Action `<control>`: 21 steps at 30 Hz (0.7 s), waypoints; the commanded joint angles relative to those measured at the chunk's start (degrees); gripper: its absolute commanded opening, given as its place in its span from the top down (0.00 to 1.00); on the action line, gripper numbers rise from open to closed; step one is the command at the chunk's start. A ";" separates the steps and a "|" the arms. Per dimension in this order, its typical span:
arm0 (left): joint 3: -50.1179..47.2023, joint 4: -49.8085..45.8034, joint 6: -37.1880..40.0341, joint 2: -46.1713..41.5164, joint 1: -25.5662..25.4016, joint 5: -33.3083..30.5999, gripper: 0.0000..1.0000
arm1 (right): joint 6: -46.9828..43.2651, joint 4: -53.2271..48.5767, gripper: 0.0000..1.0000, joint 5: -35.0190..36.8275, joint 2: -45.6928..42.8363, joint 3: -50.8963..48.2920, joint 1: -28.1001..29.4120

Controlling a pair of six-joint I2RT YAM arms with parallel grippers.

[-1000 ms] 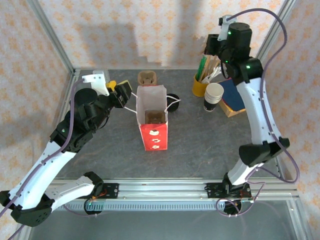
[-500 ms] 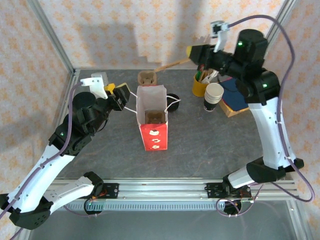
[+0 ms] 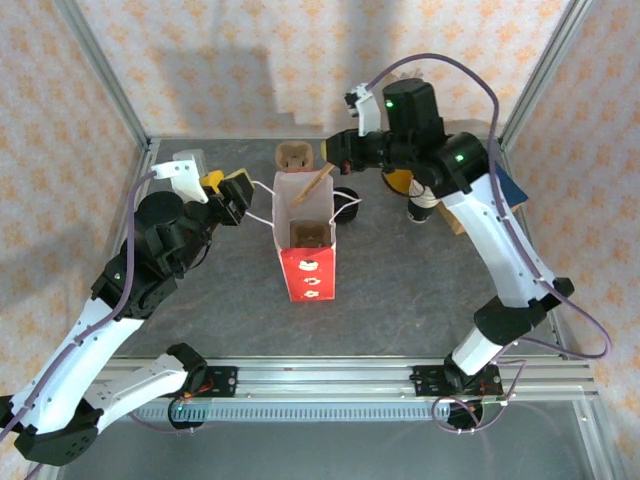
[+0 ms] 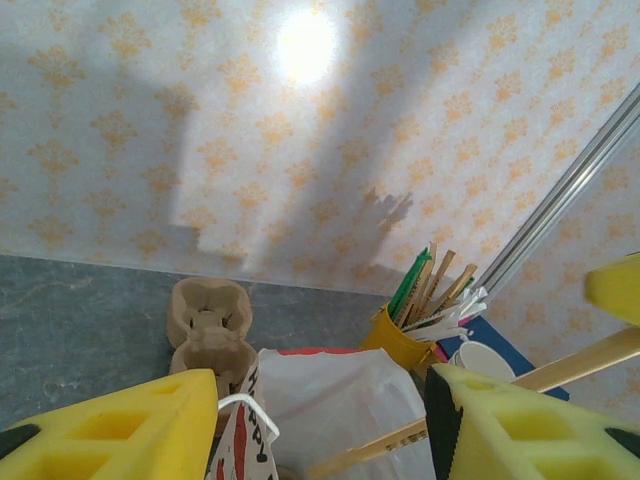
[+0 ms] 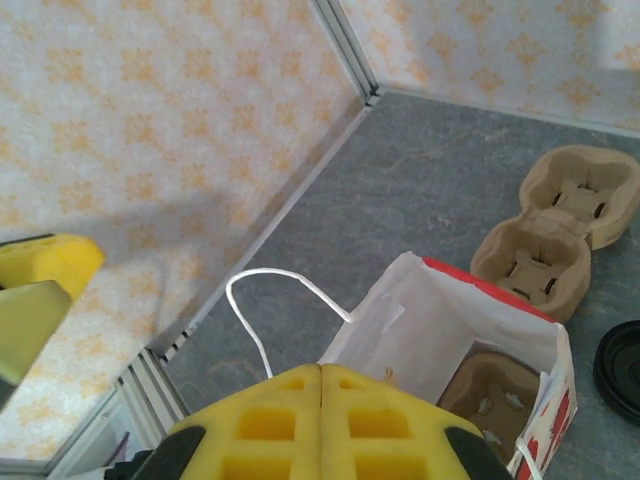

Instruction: Pack the takeout coffee

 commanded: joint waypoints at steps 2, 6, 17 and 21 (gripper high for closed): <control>-0.57 1.06 -0.43 -0.69 0.43 -1.02 0.41 | -1.97 -0.97 1.00 7.54 3.12 3.43 4.06; -0.57 0.28 -0.43 -0.95 0.44 -1.37 0.41 | -2.68 -1.82 1.00 12.11 6.32 5.17 6.40; -1.27 0.07 -0.71 -1.66 0.46 -1.02 0.41 | -4.81 -5.19 0.95 18.61 12.97 10.01 9.17; -1.36 -0.12 -0.83 -1.75 0.43 -0.83 0.41 | -4.53 -7.38 0.78 20.63 14.42 13.47 9.17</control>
